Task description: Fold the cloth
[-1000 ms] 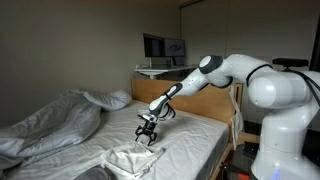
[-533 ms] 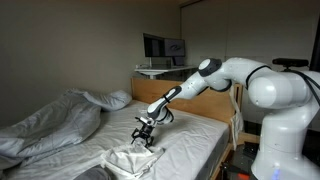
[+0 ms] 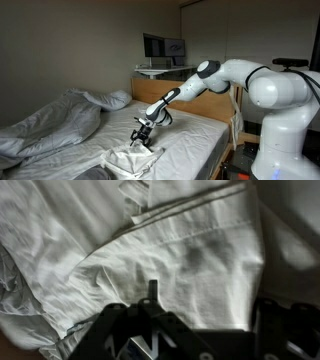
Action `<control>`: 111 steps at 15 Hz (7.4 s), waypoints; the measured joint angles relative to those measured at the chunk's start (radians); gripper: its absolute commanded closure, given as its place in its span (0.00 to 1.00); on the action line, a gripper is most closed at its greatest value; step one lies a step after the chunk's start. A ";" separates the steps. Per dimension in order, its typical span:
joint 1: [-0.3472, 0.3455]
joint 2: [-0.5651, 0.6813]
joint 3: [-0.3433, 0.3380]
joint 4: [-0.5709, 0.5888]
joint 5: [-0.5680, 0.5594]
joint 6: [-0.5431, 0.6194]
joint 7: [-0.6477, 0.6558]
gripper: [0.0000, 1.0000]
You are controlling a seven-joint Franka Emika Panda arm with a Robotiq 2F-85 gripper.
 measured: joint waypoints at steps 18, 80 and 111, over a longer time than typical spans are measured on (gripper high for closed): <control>0.097 0.001 -0.009 0.109 -0.018 0.066 0.001 0.90; 0.449 0.073 -0.200 0.718 -0.041 0.020 0.006 0.00; 0.937 -0.195 -0.710 0.218 -0.424 0.409 0.126 0.00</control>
